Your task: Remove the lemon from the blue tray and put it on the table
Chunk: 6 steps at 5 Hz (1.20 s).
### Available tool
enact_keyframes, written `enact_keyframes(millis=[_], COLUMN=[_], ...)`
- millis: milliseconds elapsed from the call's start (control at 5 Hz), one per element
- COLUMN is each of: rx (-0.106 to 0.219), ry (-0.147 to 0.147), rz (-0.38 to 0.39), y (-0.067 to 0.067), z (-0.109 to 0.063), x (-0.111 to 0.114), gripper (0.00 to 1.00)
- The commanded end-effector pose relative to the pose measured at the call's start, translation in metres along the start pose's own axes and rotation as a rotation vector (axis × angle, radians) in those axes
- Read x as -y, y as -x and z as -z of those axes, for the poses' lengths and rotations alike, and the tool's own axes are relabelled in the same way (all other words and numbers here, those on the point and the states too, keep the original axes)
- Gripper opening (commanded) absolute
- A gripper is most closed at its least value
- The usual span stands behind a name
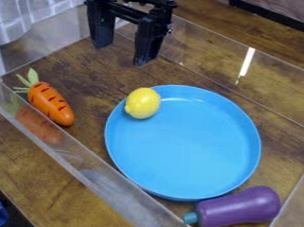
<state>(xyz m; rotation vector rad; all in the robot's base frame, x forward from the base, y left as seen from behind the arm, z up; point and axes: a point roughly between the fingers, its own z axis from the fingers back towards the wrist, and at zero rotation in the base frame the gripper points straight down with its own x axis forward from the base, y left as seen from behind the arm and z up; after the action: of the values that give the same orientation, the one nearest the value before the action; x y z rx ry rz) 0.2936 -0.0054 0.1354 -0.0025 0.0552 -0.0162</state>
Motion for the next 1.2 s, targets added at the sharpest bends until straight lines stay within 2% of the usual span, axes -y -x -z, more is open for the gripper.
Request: enact_keyframes(millis=[0, 200, 600, 1000], rx=[-0.002, -0.001, 0.016, 0.012], ry=[0.0, -0.002, -0.011, -0.01], rz=[-0.004, -0.005, -0.067, -0.053], y=[0.002, 0.004, -0.015, -0.012], z=[0.0, 0.001, -0.005, -0.013], x=[0.002, 0.004, -0.011, -0.015], gripper=[1.0, 1.0, 1.0, 1.0])
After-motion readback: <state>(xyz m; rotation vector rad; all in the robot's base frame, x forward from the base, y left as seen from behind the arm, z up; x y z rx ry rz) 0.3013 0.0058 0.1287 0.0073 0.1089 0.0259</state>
